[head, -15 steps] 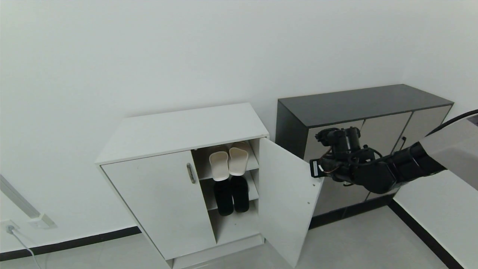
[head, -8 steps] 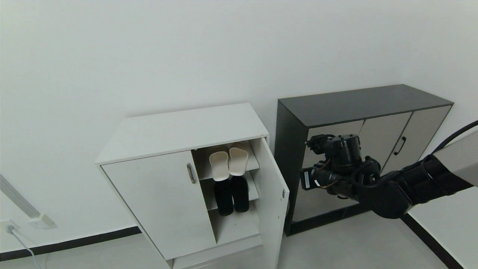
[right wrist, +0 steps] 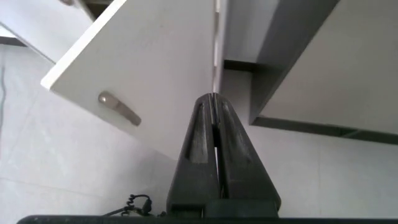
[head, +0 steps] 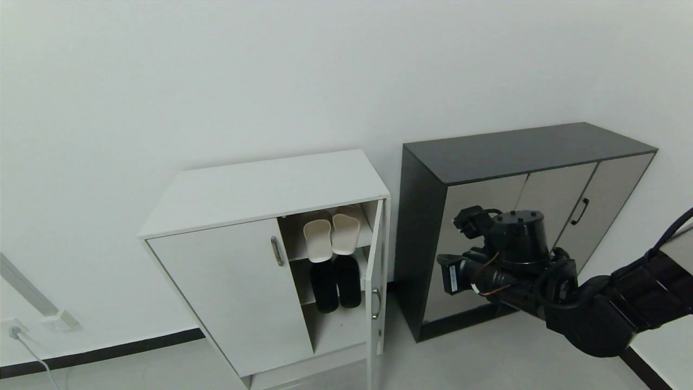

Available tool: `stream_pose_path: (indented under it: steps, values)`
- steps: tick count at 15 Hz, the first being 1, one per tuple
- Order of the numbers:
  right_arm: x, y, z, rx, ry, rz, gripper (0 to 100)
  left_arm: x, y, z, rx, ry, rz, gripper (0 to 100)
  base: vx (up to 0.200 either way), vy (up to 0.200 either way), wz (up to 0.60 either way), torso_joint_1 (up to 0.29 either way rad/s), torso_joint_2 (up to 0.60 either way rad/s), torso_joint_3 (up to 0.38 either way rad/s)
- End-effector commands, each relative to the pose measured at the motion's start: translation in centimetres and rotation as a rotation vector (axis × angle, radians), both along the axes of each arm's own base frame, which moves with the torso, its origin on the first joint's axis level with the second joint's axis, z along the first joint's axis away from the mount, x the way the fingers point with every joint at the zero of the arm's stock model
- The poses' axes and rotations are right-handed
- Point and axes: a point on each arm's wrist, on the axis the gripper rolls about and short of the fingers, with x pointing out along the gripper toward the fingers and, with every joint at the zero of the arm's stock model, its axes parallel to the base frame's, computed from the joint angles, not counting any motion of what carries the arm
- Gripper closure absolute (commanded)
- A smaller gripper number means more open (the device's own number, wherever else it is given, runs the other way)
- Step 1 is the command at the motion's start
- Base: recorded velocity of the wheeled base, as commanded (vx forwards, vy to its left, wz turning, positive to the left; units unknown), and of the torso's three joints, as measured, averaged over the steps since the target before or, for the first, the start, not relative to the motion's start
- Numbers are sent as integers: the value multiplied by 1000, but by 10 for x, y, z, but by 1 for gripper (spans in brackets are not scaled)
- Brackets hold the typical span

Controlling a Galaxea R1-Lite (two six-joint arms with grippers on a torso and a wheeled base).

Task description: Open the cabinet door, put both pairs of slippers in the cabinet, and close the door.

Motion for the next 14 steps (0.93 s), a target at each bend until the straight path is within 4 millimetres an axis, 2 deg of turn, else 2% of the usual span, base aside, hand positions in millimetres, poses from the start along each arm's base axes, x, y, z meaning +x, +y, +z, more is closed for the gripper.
stream_pose_path:
  steps: [1,8,14]
  values:
    - [-6,5,2,8,-4,28,100,0,0,0,-1,0,2,100,0,0,600,7,2,-7]
    - [-8,6,-3,4,3,51,100,0,0,0,-1,0,0,100,0,0,600,2,3,-1]
    - [-9,3,5,55,-81,37,100,0,0,0,1,0,0,100,0,0,0,0,0,0]
